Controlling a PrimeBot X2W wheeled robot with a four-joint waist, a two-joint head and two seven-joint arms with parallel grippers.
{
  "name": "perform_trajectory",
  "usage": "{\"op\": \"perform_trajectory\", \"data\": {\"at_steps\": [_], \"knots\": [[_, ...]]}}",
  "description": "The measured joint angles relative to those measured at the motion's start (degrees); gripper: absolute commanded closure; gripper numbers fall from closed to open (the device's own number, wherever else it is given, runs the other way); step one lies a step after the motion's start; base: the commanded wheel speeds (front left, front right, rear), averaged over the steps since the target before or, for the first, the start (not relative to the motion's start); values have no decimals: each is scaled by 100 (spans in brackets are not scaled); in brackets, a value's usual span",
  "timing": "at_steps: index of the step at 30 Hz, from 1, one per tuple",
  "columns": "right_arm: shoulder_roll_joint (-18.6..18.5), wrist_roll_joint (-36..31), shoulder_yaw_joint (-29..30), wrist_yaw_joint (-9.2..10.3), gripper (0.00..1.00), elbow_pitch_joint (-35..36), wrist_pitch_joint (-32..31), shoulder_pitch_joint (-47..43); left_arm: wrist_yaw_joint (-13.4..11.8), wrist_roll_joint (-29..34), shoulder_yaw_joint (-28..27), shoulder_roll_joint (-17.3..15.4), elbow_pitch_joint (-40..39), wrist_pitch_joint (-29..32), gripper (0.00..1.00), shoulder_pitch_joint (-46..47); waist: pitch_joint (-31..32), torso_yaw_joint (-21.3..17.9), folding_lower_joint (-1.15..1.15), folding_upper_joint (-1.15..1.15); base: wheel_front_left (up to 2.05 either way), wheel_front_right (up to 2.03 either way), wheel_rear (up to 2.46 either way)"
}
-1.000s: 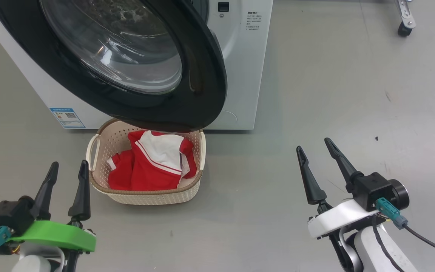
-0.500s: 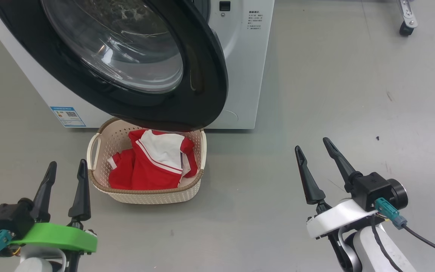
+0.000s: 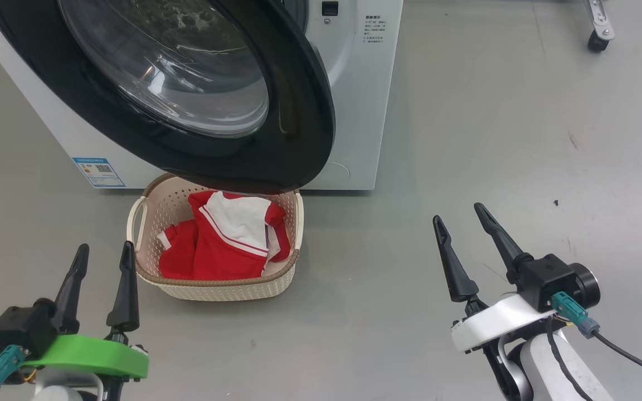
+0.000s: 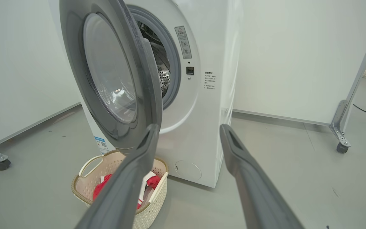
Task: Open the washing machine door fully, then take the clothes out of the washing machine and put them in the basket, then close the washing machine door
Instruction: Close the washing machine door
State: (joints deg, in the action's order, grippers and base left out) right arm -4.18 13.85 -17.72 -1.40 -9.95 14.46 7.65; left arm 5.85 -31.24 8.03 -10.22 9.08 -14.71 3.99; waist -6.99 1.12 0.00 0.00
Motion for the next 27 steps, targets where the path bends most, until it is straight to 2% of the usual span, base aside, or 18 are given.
{"op": "perform_trajectory", "data": {"at_steps": [21, 22, 23, 24, 27], "knots": [[42, -58, 131, -3, 0, 59, 0, -11, 59, 252, 41, 36, 29, 0, 0, -108, -48, 15, 0, 0, 0, 0, 0], [41, -80, 141, -3, 3, 73, 0, -11, 66, 252, 40, 41, 29, 0, 0, -108, -67, 22, 0, 0, 0, 0, 0], [41, -80, 141, -3, 62, 73, 0, -11, 66, 252, 40, 41, 29, 0, 0, -108, -67, 22, 0, 0, 0, 0, 0], [41, -98, 144, -3, 100, 108, 0, -11, 94, 253, 37, 44, 27, 0, 0, -108, -88, 29, 0, 0, 0, 0, 0], [43, -154, 147, -5, 100, 226, 2, 0, 100, 253, 35, 54, 8, 0, 0, -105, -161, 52, 0, 0, 0, 0, 0]]}}
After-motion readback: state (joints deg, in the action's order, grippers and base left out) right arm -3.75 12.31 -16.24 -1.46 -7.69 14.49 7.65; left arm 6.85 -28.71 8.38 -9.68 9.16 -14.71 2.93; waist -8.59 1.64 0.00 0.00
